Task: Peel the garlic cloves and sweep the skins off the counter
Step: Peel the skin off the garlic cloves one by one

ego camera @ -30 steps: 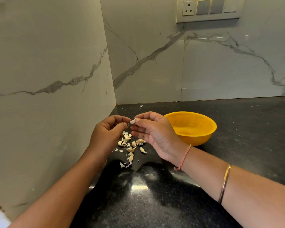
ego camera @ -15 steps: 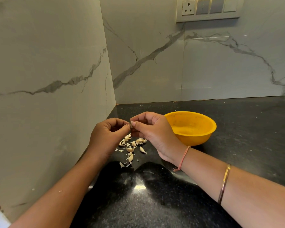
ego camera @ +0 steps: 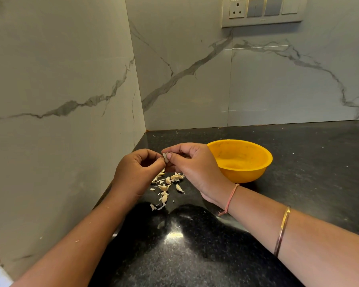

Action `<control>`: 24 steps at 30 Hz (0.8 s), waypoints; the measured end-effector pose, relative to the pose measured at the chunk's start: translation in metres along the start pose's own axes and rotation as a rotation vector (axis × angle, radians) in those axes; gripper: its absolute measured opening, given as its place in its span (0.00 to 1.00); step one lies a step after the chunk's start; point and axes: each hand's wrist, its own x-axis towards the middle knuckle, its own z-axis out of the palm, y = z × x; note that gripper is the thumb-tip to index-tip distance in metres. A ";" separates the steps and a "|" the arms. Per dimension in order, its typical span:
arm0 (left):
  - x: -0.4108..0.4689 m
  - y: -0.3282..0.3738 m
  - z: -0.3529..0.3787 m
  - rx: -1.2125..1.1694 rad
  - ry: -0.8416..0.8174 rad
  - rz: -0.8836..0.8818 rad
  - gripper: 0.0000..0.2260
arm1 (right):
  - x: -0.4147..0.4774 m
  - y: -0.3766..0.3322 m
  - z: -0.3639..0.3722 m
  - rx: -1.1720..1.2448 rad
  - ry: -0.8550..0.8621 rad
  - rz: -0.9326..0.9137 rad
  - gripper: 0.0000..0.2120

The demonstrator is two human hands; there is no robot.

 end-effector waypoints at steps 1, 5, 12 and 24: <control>0.000 0.000 0.000 0.014 0.001 0.001 0.06 | 0.000 0.000 0.000 -0.005 -0.005 0.001 0.06; 0.001 -0.002 -0.001 0.055 0.005 0.008 0.07 | -0.002 -0.001 -0.002 0.026 -0.050 0.022 0.09; 0.003 -0.004 -0.001 0.062 0.034 -0.009 0.07 | -0.002 -0.007 -0.002 0.089 -0.096 0.067 0.09; 0.005 -0.006 -0.003 0.025 0.130 -0.051 0.09 | -0.001 -0.011 -0.005 0.401 -0.173 0.233 0.09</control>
